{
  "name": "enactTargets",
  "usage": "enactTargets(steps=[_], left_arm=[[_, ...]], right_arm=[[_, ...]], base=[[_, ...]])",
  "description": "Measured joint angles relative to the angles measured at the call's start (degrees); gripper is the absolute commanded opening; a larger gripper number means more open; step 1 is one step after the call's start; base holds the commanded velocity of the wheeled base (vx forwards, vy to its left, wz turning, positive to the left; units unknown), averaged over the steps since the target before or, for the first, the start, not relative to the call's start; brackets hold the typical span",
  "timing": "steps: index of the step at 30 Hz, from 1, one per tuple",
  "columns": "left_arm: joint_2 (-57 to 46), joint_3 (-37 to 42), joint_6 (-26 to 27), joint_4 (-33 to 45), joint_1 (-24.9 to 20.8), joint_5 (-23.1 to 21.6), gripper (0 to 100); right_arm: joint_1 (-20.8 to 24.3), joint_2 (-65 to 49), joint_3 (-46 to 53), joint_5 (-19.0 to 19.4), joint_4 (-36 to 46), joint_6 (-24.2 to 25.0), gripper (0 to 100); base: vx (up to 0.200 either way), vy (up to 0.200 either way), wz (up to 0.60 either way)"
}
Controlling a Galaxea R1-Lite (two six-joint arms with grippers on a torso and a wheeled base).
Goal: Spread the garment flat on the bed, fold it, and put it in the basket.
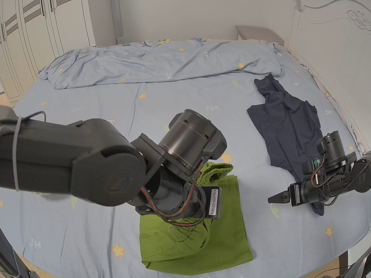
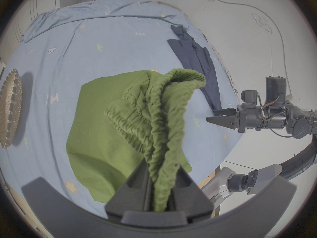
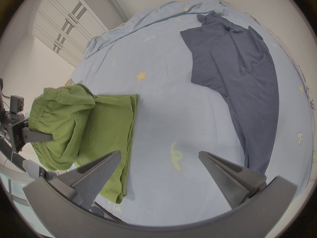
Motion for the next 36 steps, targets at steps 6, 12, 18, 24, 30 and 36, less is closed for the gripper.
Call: enactTargets(steps=[6,12,18,24,30,36], left_arm=[[1.94,-0.15,-0.85,-0.20,-1.22,-0.05,100],[3.36,-1.05,-2.84,-0.88,-1.68,-0.05,100],[3.50,-1.50,-7.66,-1.91,-0.37,-0.74,100],[-1.18,-0.02,-8.48,-2.26,5.33,-11.26,100],[-8.05,6.39,-3.85,-3.34,16.35,-29.42,100],[-11.26,19.26,13.65,-8.70,28.87,-37.63,100]], right_arm=[[-0.05,0.05,0.11,-0.05,0.02,-0.06,100],[-0.05,0.05,0.20,-0.09,0.00,-0.09,100],[0.00,0.05,0.24,-0.02,0.02,-0.06,100],[-0.17,-0.06,0.17,0.17,0.02,0.05,100],[-1.13,-0.45,-0.24,0.28,0.00,-0.02,100],[-2.04,-1.39,-0.66,0.35,0.02,-0.02,100]], base=[[0.000,0.000,0.00],[0.000,0.000,0.00],[0.000,0.000,0.00],[0.000,0.000,0.00],[0.000,0.000,0.00],[0.000,0.000,0.00]])
